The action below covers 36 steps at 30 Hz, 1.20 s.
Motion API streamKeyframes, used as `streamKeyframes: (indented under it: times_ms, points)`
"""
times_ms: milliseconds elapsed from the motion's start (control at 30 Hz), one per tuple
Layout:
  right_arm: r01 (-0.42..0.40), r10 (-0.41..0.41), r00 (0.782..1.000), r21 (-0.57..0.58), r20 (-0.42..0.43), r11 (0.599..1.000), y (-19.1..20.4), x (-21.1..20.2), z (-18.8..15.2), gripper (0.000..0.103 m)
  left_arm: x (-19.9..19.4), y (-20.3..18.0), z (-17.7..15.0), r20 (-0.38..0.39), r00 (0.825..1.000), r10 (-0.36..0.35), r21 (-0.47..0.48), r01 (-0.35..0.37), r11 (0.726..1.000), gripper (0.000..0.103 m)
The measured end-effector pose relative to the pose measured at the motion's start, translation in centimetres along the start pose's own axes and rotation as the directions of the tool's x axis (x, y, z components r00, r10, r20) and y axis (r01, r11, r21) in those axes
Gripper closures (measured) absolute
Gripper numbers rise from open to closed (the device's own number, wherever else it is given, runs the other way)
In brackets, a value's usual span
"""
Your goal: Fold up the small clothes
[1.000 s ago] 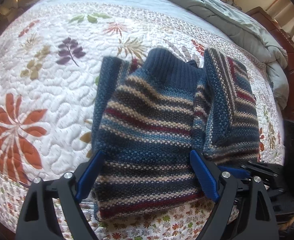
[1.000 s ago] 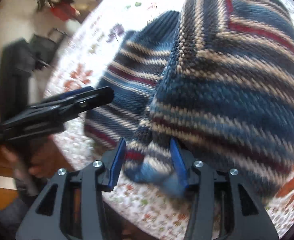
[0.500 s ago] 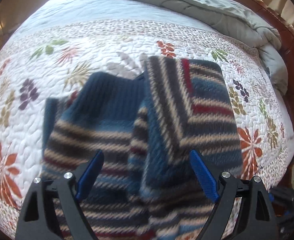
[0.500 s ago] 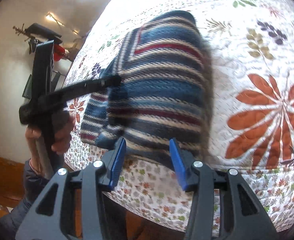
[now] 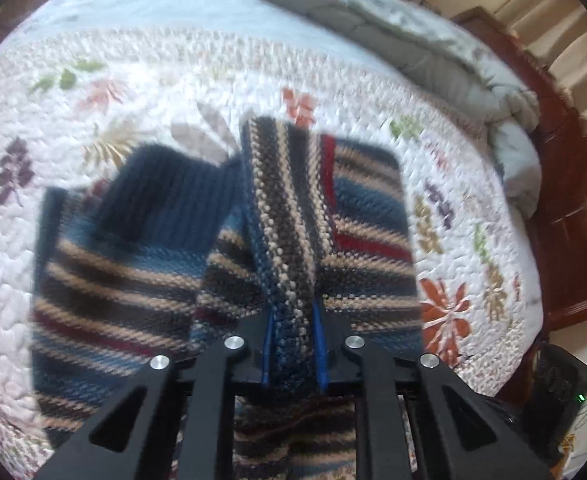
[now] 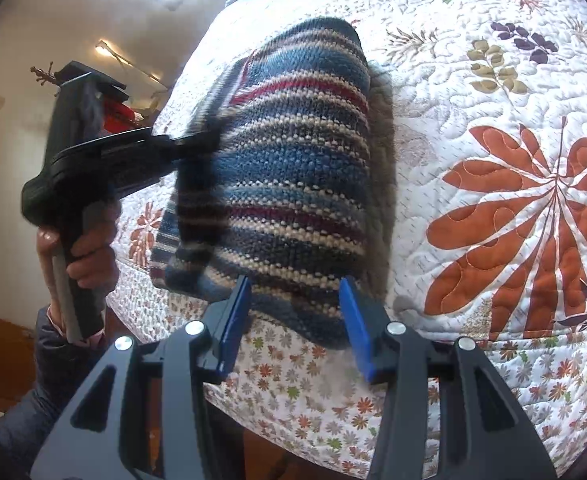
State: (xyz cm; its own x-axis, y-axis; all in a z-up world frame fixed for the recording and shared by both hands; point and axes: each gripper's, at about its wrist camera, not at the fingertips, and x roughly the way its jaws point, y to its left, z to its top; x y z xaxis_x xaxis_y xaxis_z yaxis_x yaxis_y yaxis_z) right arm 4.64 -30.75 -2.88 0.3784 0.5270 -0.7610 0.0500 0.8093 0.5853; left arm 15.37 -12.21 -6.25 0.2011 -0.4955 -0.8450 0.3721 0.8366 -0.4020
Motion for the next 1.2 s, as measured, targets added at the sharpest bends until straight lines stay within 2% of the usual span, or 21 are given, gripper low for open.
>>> streamKeyframes:
  times_ms: [100, 200, 267, 333, 400, 467, 600, 800, 1000, 1067, 1200]
  points:
    - [-0.020, 0.021, 1.000, -0.029, 0.021, 0.999, 1.0, -0.7, -0.1, 0.055, -1.7, 1.8, -0.1, 0.017, 0.999, 0.027, -0.015, -0.026, 1.000, 0.087]
    - [-0.029, 0.030, 0.999, -0.050, 0.015, 0.998, 2.0, 0.5, 0.4, 0.055, 1.6, 4.6, -0.3, -0.079, 0.994, 0.077, -0.069, -0.083, 0.994, 0.086]
    - [-0.018, 0.018, 1.000, -0.047, -0.003, 0.999, 2.4, 2.0, 0.6, 0.055, 3.0, 5.3, -0.7, -0.088, 0.995, 0.051, -0.088, -0.058, 0.994, 0.084]
    - [0.049, -0.050, 0.999, -0.064, -0.010, 0.997, 2.8, 3.1, 0.7, 0.055, 2.8, 5.2, -0.9, -0.071, 0.997, 0.028, -0.084, -0.034, 0.996, 0.080]
    - [0.084, -0.085, 0.996, -0.074, -0.019, 0.994, 2.9, 3.8, 0.6, 0.055, 2.2, 4.9, -1.0, -0.069, 0.997, 0.024, -0.075, -0.029, 0.997, 0.068]
    - [0.087, -0.089, 0.996, -0.066, -0.023, 0.994, 2.9, 4.0, 0.3, 0.055, 1.3, 5.1, -1.4, -0.074, 0.996, 0.052, -0.067, -0.057, 0.996, 0.047]
    - [0.069, -0.069, 0.998, -0.055, -0.011, 0.996, 2.7, 3.5, 0.1, 0.053, -0.8, 5.7, -2.7, -0.076, 0.996, 0.047, -0.059, -0.051, 0.997, 0.032]
    - [0.096, -0.097, 0.995, -0.083, 0.000, 0.992, 3.2, 3.3, -0.1, 0.053, -0.1, 5.9, -4.5, -0.128, 0.992, 0.021, -0.053, -0.028, 0.998, 0.031]
    - [0.102, -0.102, 0.995, -0.115, 0.003, 0.988, 3.8, 2.5, -0.2, 0.052, 1.9, 5.3, -5.4, -0.196, 0.980, -0.044, -0.065, 0.032, 0.997, 0.031]
    - [0.102, -0.101, 0.995, -0.112, 0.011, 0.988, 3.6, 2.0, -0.2, 0.052, 2.7, 5.3, -5.6, -0.223, 0.970, -0.092, -0.087, 0.074, 0.993, 0.030]
    - [0.104, -0.103, 0.995, -0.104, 0.017, 0.989, 3.2, 1.6, -0.3, 0.052, 3.3, 5.7, -5.5, -0.225, 0.965, -0.135, -0.129, 0.107, 0.986, 0.029]
